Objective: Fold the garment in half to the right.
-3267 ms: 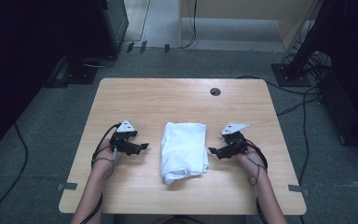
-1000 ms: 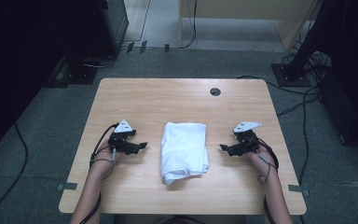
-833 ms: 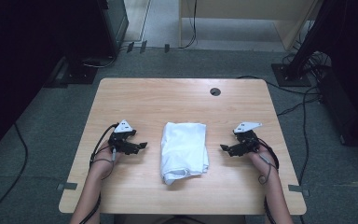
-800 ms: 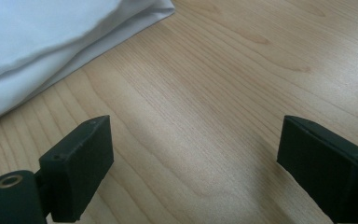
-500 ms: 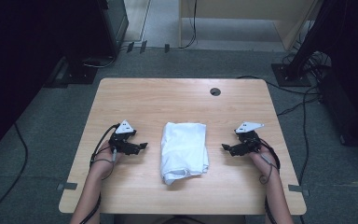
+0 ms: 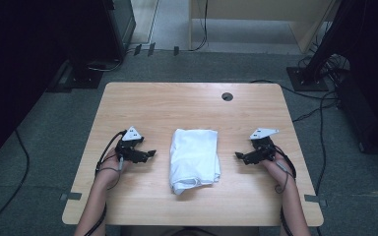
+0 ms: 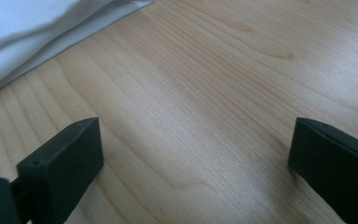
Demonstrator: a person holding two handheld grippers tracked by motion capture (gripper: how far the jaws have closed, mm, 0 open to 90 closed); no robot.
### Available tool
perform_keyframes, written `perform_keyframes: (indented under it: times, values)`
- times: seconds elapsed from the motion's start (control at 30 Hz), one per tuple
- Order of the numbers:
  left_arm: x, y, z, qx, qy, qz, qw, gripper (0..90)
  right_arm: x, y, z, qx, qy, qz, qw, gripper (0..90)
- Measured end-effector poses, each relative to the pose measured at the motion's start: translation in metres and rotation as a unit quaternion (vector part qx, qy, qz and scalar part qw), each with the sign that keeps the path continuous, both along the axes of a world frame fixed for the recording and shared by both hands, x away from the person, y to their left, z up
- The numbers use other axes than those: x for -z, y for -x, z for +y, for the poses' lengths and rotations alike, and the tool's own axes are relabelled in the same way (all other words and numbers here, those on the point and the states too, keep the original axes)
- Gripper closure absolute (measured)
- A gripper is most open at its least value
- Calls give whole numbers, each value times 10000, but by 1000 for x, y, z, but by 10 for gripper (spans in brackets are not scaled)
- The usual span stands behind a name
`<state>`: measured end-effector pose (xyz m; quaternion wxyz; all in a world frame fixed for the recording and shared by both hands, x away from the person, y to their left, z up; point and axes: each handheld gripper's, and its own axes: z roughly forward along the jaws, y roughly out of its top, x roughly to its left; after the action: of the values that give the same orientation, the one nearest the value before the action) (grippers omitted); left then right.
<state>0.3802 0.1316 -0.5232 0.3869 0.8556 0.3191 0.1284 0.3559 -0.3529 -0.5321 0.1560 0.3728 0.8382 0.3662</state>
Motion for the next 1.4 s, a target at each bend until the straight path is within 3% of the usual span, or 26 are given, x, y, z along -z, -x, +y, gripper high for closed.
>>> perform_keyframes:
  times: [0.17, 0.27, 0.4, 0.6, 1.4]
  values:
    - [0, -3, 0, -213, 134, 79, 9997, 190, 0, -2, -2, 124, -9, 30, 9999, 7]
    - [0, -3, -1, -213, 96, 55, 9997, 190, 0, -2, -1, 103, 12, 56, 9999, 0]
    - [0, -2, -6, -145, -143, -103, 9997, 190, 0, -4, -2, 126, 20, 44, 9999, 0]
    - [0, -5, -8, -270, -143, -104, 9995, 190, 0, -6, -2, 232, 26, 36, 9997, 0]
    - [1, -5, -8, -319, -135, -103, 9993, 190, 0, -6, -2, 262, 22, 34, 9996, 0]
